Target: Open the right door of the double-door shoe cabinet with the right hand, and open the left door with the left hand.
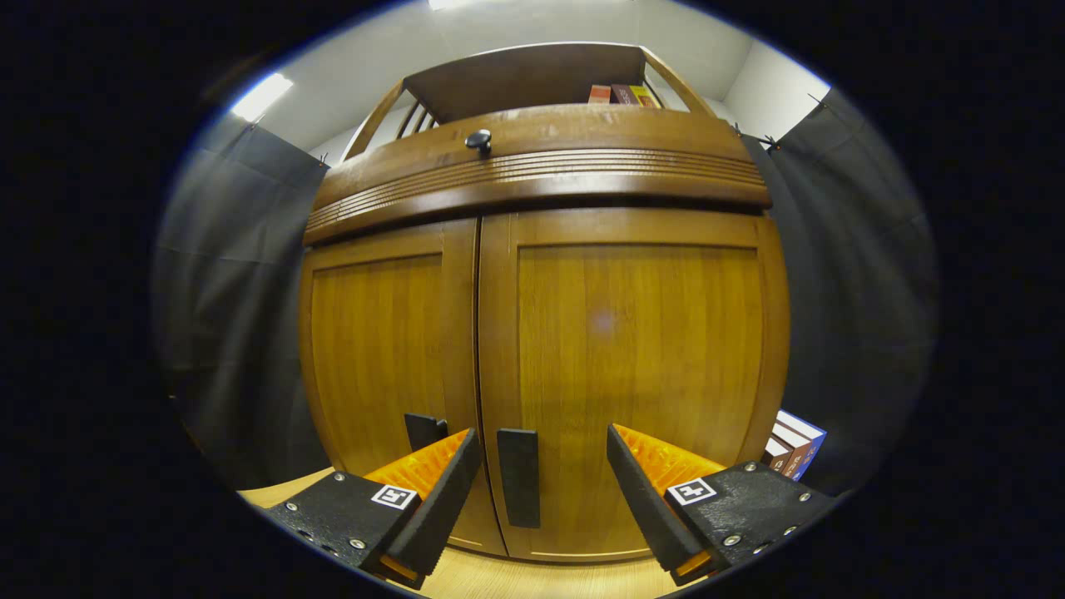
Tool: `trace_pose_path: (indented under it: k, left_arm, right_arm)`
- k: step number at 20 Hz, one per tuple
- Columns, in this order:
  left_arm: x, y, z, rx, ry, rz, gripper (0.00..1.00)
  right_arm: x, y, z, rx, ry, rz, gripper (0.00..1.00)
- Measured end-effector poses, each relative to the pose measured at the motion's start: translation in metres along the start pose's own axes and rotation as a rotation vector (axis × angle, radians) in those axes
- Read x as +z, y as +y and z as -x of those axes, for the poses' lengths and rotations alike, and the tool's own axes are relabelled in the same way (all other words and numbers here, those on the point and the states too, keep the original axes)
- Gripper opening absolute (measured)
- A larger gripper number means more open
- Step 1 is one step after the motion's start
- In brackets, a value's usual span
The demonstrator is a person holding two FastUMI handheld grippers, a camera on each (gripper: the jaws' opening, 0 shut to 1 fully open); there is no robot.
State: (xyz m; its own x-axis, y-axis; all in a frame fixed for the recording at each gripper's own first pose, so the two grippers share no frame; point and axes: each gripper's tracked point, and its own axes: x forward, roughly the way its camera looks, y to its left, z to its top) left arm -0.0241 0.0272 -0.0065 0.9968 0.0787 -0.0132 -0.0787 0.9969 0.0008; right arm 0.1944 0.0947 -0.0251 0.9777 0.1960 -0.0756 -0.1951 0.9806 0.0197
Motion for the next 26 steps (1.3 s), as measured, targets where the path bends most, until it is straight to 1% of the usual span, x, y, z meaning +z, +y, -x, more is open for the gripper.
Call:
trace_pose_path:
  k: [1,3,4,5,7,9,10,11,12,13,14,15,18,20,21,23,24,26]
  left_arm:
    - [-0.001,0.002,0.000,0.004,0.004,0.004,0.94]
    - [-0.002,0.007,0.001,0.013,0.010,0.010,0.94]
    - [-0.001,0.009,0.001,0.019,0.008,0.010,0.99]
    - [0.000,0.012,0.002,0.027,0.004,0.010,0.95]
    - [-0.001,0.016,0.003,0.035,0.001,0.009,0.95]
    - [-0.001,0.018,0.002,0.038,-0.002,0.007,0.96]
    - [-0.001,0.019,0.002,0.038,-0.004,0.009,0.96]
    - [-0.001,0.021,0.002,0.038,-0.005,0.012,0.96]
    - [-0.002,0.021,0.001,0.039,-0.002,0.012,0.96]
    - [-0.003,0.023,0.000,0.041,0.001,0.010,0.99]
    - [-0.002,0.024,0.000,0.042,0.001,0.009,0.97]
    - [-0.003,0.024,-0.001,0.042,0.000,0.009,0.95]
    - [-0.004,0.028,-0.003,0.044,0.002,0.004,0.95]
    - [-0.005,0.029,-0.005,0.042,0.004,0.000,0.94]
    - [-0.005,0.029,-0.004,0.041,0.006,-0.002,0.94]
    - [-0.005,0.030,-0.004,0.038,0.009,-0.008,0.94]
    - [-0.005,0.030,-0.005,0.036,0.010,-0.010,0.99]
    - [-0.006,0.029,-0.006,0.031,0.016,-0.013,0.99]
  right_arm:
    - [-0.006,-0.001,-0.006,-0.005,0.011,0.014,0.94]
    - [-0.015,-0.005,-0.012,-0.024,0.026,0.041,0.94]
    - [-0.018,-0.003,-0.017,-0.029,0.025,0.049,0.94]
    - [-0.021,-0.004,-0.019,-0.039,0.018,0.058,0.94]
    - [-0.026,-0.008,-0.026,-0.070,0.024,0.074,0.94]
    - [-0.032,-0.005,-0.030,-0.069,0.036,0.061,0.94]
    - [-0.032,-0.004,-0.033,-0.068,0.034,0.052,1.00]
    - [-0.030,-0.003,-0.035,-0.071,0.029,0.046,1.00]
    - [-0.030,-0.003,-0.037,-0.077,0.023,0.044,0.93]
    - [-0.031,-0.003,-0.041,-0.085,0.024,0.044,1.00]
    - [-0.033,-0.003,-0.041,-0.085,0.036,0.044,1.00]
    - [-0.034,-0.002,-0.041,-0.088,0.022,0.041,0.91]
    - [-0.033,0.001,-0.043,-0.079,0.012,0.028,0.89]
    - [-0.035,0.003,-0.042,-0.077,0.014,0.008,0.84]
    - [-0.036,0.005,-0.044,-0.072,0.013,-0.001,0.79]
    - [-0.037,0.016,-0.044,-0.046,0.018,0.000,0.63]
    - [-0.037,0.023,-0.047,-0.033,0.016,0.006,0.55]
    - [-0.035,0.024,-0.047,-0.031,0.000,0.013,0.39]
